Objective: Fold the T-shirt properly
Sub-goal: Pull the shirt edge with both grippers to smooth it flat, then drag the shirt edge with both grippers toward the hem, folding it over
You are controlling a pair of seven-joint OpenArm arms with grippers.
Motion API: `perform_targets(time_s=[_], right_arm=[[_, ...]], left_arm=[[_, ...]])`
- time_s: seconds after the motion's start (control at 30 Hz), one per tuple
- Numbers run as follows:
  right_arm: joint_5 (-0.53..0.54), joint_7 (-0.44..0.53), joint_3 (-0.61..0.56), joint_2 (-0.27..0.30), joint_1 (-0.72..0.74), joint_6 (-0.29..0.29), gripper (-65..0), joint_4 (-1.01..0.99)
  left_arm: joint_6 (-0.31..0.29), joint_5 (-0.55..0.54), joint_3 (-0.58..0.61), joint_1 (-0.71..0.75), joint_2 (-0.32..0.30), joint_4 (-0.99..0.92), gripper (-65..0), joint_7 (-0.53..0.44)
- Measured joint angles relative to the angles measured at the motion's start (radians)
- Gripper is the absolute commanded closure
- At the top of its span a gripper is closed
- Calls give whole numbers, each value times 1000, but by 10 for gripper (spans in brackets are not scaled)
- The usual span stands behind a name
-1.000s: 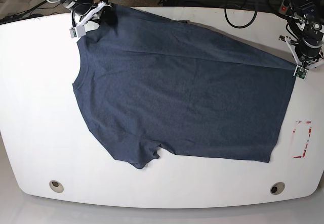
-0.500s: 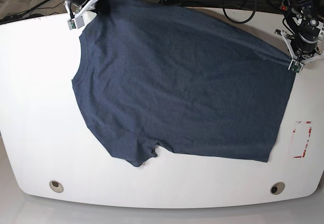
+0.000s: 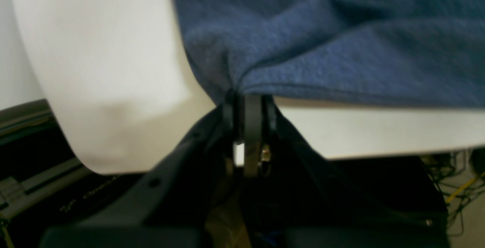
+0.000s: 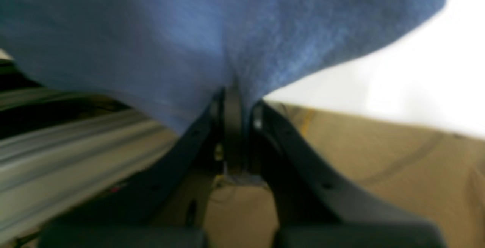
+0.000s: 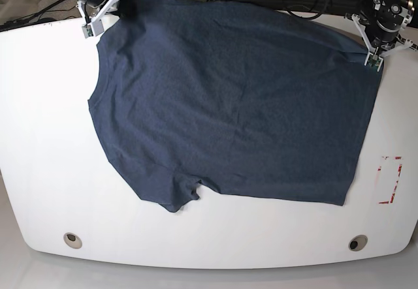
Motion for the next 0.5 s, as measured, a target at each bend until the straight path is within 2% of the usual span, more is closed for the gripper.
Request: perform_targets(time_s=[0.13, 0.3, 0.5], right_arm=[[87, 1, 36, -1, 24, 2, 0, 2], [89, -3, 44, 4, 77, 2, 0, 1], [93, -7, 43, 38, 162, 2, 0, -1]], left_arm=[[0, 5, -3, -63, -5, 0, 0, 1], [0, -2, 5, -164, -10, 0, 0, -4], [4, 19, 56, -272, -31, -9, 0, 2]])
